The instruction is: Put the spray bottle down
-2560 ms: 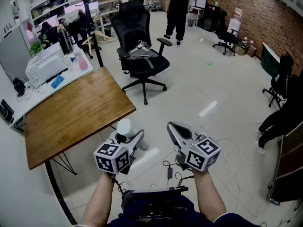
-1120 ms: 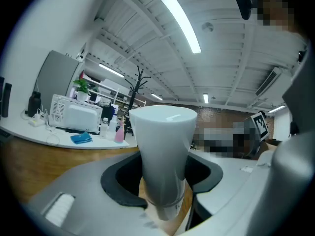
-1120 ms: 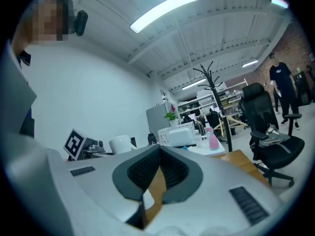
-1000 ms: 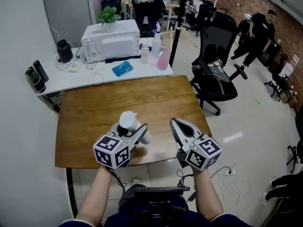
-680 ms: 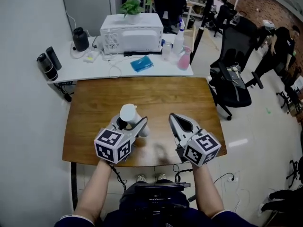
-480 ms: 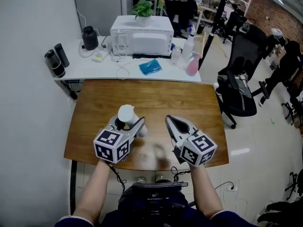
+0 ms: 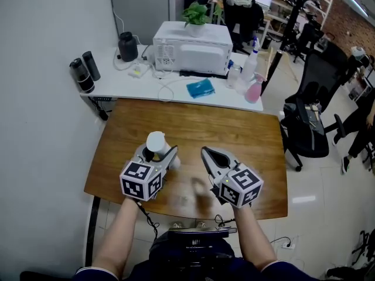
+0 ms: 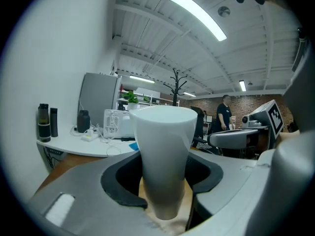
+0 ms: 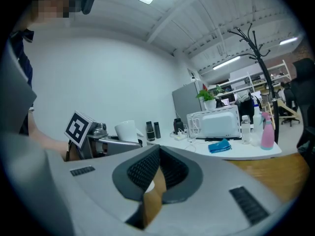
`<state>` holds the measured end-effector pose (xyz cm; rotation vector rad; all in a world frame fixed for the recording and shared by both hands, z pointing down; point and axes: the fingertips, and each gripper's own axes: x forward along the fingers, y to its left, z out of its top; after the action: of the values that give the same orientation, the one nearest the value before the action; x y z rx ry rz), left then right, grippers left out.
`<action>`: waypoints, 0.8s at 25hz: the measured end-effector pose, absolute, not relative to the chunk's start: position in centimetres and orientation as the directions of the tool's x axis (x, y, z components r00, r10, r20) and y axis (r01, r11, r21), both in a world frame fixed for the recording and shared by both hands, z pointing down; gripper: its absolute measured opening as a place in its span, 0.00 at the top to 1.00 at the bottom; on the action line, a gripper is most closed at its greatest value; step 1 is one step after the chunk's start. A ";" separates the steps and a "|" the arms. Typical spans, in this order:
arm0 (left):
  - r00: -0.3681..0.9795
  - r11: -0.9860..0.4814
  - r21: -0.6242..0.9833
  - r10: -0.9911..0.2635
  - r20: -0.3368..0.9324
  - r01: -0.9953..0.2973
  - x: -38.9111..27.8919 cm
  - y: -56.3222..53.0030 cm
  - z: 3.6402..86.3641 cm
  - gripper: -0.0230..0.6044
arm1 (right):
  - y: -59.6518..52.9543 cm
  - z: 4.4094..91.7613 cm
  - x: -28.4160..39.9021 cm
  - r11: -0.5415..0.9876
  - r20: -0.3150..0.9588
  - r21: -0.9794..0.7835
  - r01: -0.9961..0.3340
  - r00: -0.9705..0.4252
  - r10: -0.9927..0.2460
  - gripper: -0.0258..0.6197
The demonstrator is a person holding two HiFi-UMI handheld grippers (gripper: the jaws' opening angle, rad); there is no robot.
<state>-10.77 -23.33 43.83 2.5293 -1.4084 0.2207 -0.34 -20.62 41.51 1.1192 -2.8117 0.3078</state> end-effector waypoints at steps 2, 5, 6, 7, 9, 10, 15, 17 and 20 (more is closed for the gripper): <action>0.507 -0.493 0.124 -0.823 0.254 -0.861 -11.1 -24.0 44.4 0.58 | -20.8 41.7 -0.8 0.717 0.170 -0.157 -0.679 -0.734 -0.657 0.96; 0.486 -0.485 0.078 -0.829 0.276 -0.871 -11.2 -25.2 45.8 0.58 | -21.3 42.2 -1.2 0.722 0.183 -0.165 -0.672 -0.740 -0.648 0.96; 0.481 -0.485 0.060 -0.830 0.282 -0.872 -11.1 -25.7 46.2 0.58 | -21.5 42.3 -1.2 0.721 0.186 -0.167 -0.672 -0.740 -0.647 0.96; 0.477 -0.486 0.046 -0.831 0.286 -0.873 -11.0 -26.2 46.6 0.58 | -21.6 42.3 -1.2 0.720 0.187 -0.169 -0.674 -0.739 -0.648 0.96; 0.472 -0.485 0.028 -0.835 0.284 -0.874 -10.9 -27.4 47.4 0.58 | -21.9 42.4 -1.0 0.713 0.190 -0.171 -0.680 -0.733 -0.653 0.96; 0.470 -0.484 0.021 -0.837 0.280 -0.875 -10.8 -27.9 47.7 0.58 | -21.9 42.5 -0.9 0.709 0.192 -0.173 -0.684 -0.729 -0.657 0.96; 0.463 -0.490 -0.022 -0.837 0.294 -0.872 -10.6 -30.7 49.6 0.58 | -22.0 42.7 -0.1 0.686 0.197 -0.185 -0.703 -0.711 -0.675 0.96; 0.459 -0.490 -0.024 -0.832 0.313 -0.872 -10.5 -31.6 50.6 0.58 | -22.0 43.0 0.2 0.681 0.203 -0.188 -0.708 -0.706 -0.679 0.96; 0.447 -0.485 -0.034 -0.830 0.335 -0.874 -10.4 -32.9 52.1 0.58 | -22.1 43.5 0.7 0.673 0.212 -0.192 -0.715 -0.700 -0.682 0.96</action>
<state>-10.40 -32.90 52.05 2.5473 -1.5105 0.4665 0.66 -22.11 43.49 1.1577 -2.7600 0.3959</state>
